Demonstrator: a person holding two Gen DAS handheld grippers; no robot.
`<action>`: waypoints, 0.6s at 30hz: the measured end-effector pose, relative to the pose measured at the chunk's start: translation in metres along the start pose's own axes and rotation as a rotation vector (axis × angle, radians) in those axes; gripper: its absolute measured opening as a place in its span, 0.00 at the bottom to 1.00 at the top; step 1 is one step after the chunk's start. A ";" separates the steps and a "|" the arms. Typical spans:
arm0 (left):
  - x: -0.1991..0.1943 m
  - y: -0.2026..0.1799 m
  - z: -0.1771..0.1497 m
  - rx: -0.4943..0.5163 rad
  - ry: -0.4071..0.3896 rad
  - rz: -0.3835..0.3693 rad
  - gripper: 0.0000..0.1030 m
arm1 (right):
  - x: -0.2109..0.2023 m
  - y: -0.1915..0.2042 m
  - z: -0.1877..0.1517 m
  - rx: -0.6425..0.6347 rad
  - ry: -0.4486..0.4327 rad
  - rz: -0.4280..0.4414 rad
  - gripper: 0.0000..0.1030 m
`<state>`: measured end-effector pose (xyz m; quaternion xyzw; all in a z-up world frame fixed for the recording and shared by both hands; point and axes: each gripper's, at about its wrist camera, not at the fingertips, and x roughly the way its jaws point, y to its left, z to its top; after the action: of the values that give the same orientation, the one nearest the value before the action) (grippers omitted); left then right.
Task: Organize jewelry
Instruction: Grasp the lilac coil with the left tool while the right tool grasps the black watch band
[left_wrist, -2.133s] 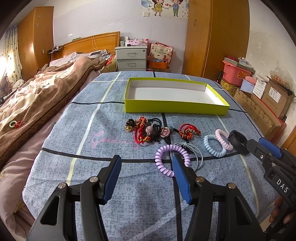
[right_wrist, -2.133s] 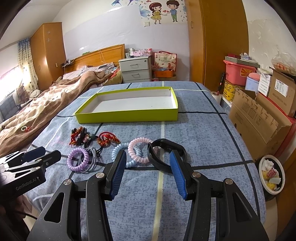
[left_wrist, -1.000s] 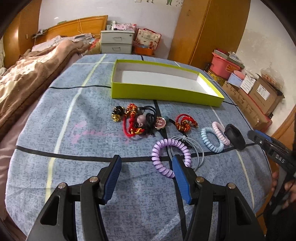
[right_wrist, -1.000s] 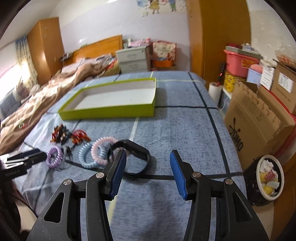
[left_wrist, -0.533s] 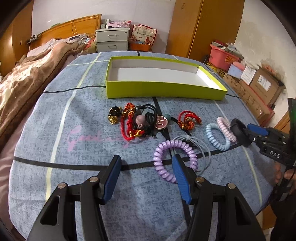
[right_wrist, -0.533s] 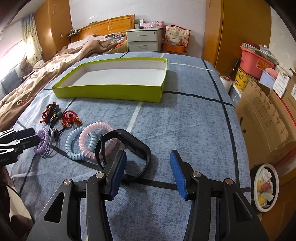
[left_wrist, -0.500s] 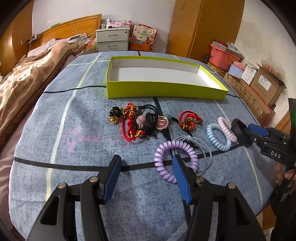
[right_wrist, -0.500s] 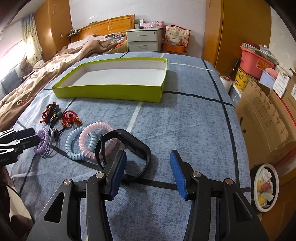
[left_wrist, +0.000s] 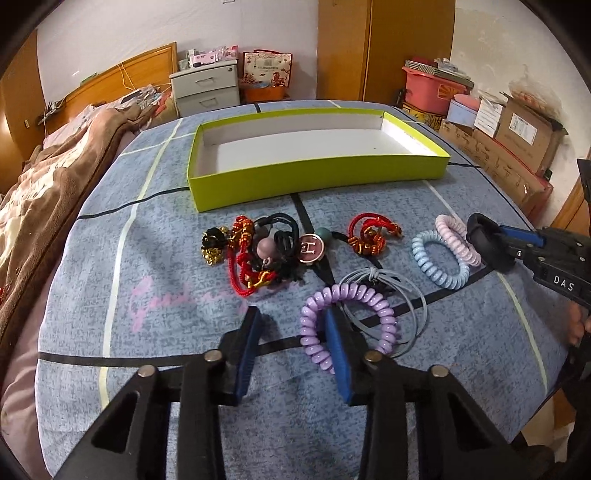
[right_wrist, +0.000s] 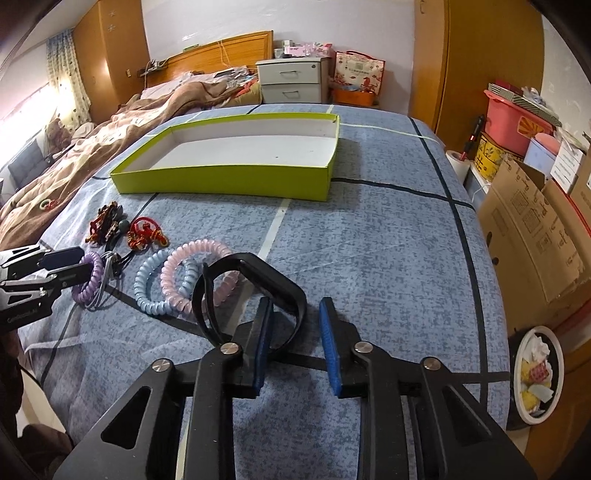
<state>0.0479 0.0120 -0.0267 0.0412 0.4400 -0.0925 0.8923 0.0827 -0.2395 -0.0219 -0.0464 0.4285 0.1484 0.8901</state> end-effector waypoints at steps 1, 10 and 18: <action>0.000 0.000 0.000 0.003 -0.002 -0.002 0.24 | 0.000 0.001 0.000 -0.002 -0.001 -0.001 0.15; -0.003 0.005 -0.001 -0.031 -0.019 -0.033 0.10 | -0.003 -0.001 -0.003 0.031 -0.023 0.008 0.13; -0.014 0.011 0.004 -0.062 -0.066 -0.044 0.10 | -0.012 -0.007 -0.001 0.088 -0.064 0.017 0.12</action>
<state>0.0451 0.0238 -0.0127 0.0008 0.4139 -0.0998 0.9048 0.0772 -0.2490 -0.0139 0.0012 0.4064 0.1383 0.9031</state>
